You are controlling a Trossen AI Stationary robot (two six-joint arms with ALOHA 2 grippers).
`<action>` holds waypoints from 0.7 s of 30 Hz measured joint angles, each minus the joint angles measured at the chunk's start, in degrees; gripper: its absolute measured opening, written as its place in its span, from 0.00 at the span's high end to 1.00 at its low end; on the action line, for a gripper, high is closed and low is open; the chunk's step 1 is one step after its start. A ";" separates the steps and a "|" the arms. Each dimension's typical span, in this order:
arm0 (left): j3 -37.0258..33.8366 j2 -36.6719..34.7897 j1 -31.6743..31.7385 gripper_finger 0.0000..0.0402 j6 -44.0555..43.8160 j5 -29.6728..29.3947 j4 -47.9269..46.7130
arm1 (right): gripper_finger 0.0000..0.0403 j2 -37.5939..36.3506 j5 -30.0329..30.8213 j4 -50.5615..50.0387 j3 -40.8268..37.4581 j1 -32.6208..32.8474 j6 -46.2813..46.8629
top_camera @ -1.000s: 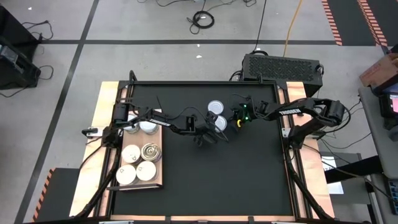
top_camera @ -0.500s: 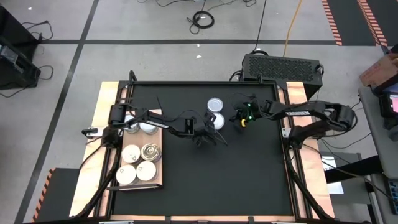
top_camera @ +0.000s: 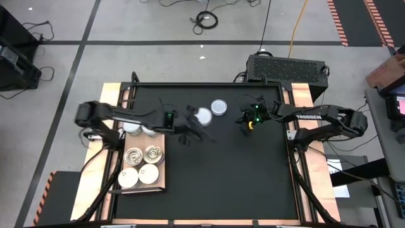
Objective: Stack canned seafood by type on shelf
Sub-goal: Stack the green tuna can on top of the green tuna cans on the shelf
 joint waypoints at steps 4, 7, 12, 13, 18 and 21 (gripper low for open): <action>-7.02 -9.55 -0.57 1.00 -4.66 -3.01 -0.94 | 1.00 0.03 1.02 -0.08 0.00 0.75 0.26; -12.85 -17.10 -1.42 1.00 -8.84 -6.26 -2.43 | 1.00 0.04 0.97 0.30 0.00 1.28 0.41; -19.29 -27.59 -4.11 1.00 -18.84 -10.86 -7.41 | 1.00 0.04 1.02 0.70 0.00 1.42 1.75; -19.88 -29.02 -4.74 1.00 -21.72 -11.23 -9.98 | 1.00 0.04 1.05 0.73 0.00 1.42 1.82; -20.80 -33.19 -8.39 1.00 -35.04 -12.07 -22.83 | 1.00 0.04 1.06 1.32 0.00 1.42 1.97; -20.81 -33.61 -10.97 1.00 -40.90 -12.51 -29.45 | 1.00 0.04 1.06 2.44 -0.02 1.42 1.99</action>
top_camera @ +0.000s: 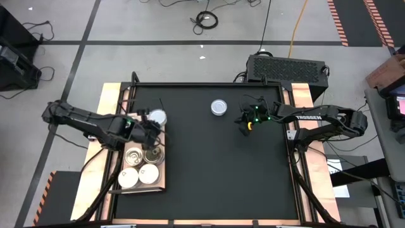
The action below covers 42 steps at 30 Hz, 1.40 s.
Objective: Stack canned seafood by type on shelf
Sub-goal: Stack the green tuna can on top of the green tuna cans on the shelf
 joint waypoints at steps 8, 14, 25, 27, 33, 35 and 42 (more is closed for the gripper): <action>-0.03 0.05 -3.68 1.00 -12.32 -0.53 -10.78 | 1.00 0.02 -0.02 1.30 0.00 0.00 0.46; -0.03 0.07 -4.66 1.00 -17.77 -0.74 -14.13 | 1.00 0.02 -0.03 1.28 0.00 0.00 0.44; -0.01 0.07 -4.66 1.00 -34.63 3.02 -24.53 | 1.00 0.02 -0.05 1.24 0.00 0.00 -0.02; -0.01 0.08 -4.66 1.00 -36.79 3.93 -25.47 | 1.00 0.02 -0.05 1.24 0.00 0.00 -0.02; 0.01 0.08 -4.65 1.00 -44.13 4.80 -30.14 | 1.00 0.02 -0.05 1.24 0.00 0.00 -0.02; 0.01 0.08 -4.64 1.00 -46.03 5.54 -31.36 | 1.00 0.02 -0.07 1.24 0.00 0.00 -0.04; 0.01 0.10 -4.66 1.00 -46.49 7.38 -31.78 | 1.00 0.02 -0.07 1.22 0.00 0.00 -0.04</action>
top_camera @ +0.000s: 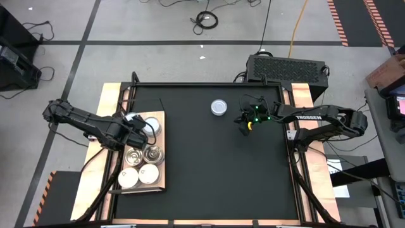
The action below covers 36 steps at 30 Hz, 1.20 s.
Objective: Stack canned seafood by type on shelf
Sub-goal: Stack the green tuna can on top of the green tuna cans on the shelf
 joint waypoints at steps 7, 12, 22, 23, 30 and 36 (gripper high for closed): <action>0.02 0.00 0.00 1.00 0.01 1.12 -0.13 | 1.00 0.01 0.00 -0.01 0.00 0.00 -0.02; 0.02 0.00 0.00 1.00 0.01 1.93 -0.26 | 1.00 0.02 -0.01 -0.01 0.00 0.00 -0.02; 0.07 0.00 0.01 0.98 0.00 2.92 -0.57 | 1.00 0.02 -0.20 -0.01 0.00 -0.01 -0.02; 0.07 0.00 0.00 0.97 -0.01 2.92 -0.59 | 1.00 0.02 -0.22 -0.01 0.00 0.00 -0.02; 0.07 0.00 0.00 0.92 -0.05 2.92 -0.61 | 1.00 0.02 -0.24 -0.01 0.00 0.00 -0.02; 0.07 0.00 0.02 0.88 -1.41 3.41 -0.57 | 1.00 0.02 -0.24 -0.01 0.00 -0.01 -0.02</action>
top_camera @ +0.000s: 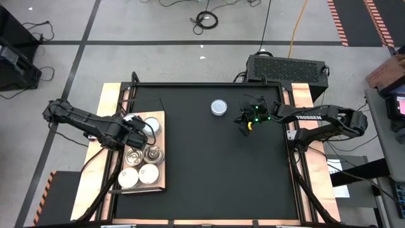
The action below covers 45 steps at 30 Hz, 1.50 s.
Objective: Stack canned seafood by type on shelf
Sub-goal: Stack the green tuna can on top of the green tuna cans on the shelf
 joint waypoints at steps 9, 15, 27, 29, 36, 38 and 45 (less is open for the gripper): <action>0.00 0.00 0.02 0.86 0.00 -0.12 0.00 | 1.00 0.00 0.00 0.00 0.00 0.01 0.02; 0.10 0.00 0.31 0.86 0.14 -0.50 -0.03 | 1.00 0.00 -0.01 0.00 0.00 -0.01 0.02; 4.42 0.00 0.31 0.86 1.95 -0.45 0.02 | 1.00 0.00 -0.02 -0.02 -0.02 -0.01 0.02; 4.42 0.00 0.31 0.86 3.60 -0.49 0.58 | 1.00 0.00 -0.02 -0.02 -0.02 0.01 0.02; 4.03 0.02 0.31 0.88 12.37 -1.83 7.81 | 1.00 0.00 -0.04 -0.04 -0.02 0.01 0.02; 3.07 0.07 0.31 0.89 12.48 -1.84 8.02 | 1.00 0.00 -0.04 -0.04 -0.02 0.01 0.03; 0.96 0.07 1.11 0.99 12.48 -2.00 7.98 | 1.00 0.00 -0.06 -0.04 -0.02 0.01 0.04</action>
